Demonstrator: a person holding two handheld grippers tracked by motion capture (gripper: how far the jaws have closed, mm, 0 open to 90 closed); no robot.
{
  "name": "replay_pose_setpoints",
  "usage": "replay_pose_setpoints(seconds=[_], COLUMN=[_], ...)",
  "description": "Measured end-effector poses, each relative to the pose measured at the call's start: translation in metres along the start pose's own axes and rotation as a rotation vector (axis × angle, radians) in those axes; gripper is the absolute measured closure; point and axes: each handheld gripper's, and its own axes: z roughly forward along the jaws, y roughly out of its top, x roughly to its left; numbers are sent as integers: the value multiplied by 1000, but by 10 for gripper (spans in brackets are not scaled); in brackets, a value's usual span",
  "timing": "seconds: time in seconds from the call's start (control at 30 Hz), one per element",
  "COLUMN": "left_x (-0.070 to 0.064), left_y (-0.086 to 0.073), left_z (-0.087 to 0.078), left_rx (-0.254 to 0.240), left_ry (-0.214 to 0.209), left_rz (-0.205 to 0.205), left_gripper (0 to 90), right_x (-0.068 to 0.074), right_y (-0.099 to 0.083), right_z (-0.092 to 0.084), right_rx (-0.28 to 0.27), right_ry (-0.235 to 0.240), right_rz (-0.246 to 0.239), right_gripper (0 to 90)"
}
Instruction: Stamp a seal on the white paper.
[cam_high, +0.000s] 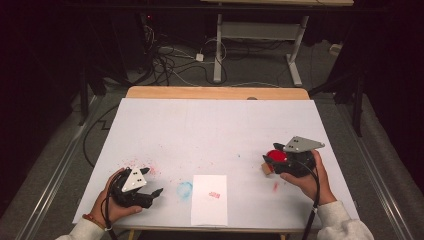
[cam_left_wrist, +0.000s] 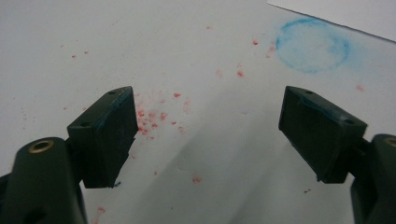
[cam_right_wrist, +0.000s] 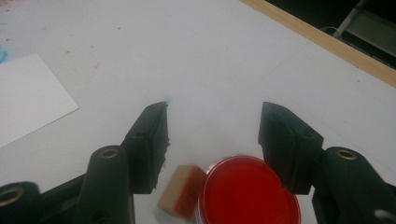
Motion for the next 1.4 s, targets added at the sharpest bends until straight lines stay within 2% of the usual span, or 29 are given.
replay_pose_setpoints(seconds=[0.07, 0.13, 0.23, 0.33, 0.5, 0.6, 0.77, 1.0, 1.07, 1.23, 1.33, 1.4], left_x=[0, 0, 1, 1, 1, 0, 0, 0, 0, 1, 1, 0], left_y=[0, 0, 0, 0, 0, 0, 0, 0, 0, 0, -1, 0], left_z=[0, -1, -1, -1, -1, 0, 0, 0, 0, 0, 0, 0], left_rx=[-2, -2, -2, -2, -2, 0, 1, 1, 2, 0, -1, 0], left_ry=[0, 1, 2, 0, 1, -2, -2, -2, 0, -1, -1, -1], left_rz=[0, -1, -2, -2, -2, -1, -1, 0, 0, 0, -2, 0], left_gripper=[187, 187, 187, 187, 186, 186, 186, 186, 186, 186, 186, 186], right_x=[-1, -1, 3, 13, 13, 16, 24, 24, 23, 20, 12, 5], right_y=[0, -2, -4, -7, -11, -12, -15, -18, -18, -14, -9, -9], right_z=[2, 3, 6, 15, 23, 26, 36, 40, 40, 32, 22, 17], right_rx=[35, 50, 94, 168, 211, 225, 289, 302, 297, 277, 241, 236], right_ry=[-29, -38, 6, 32, 29, 57, 51, 31, 44, 26, -10, -53], right_rz=[-2, -5, -7, -47, -30, -47, -79, -80, -75, -81, -52, -24], right_gripper=[443, 459, 494, 525, 534, 538, 590, 728, 757, 761, 760, 760])
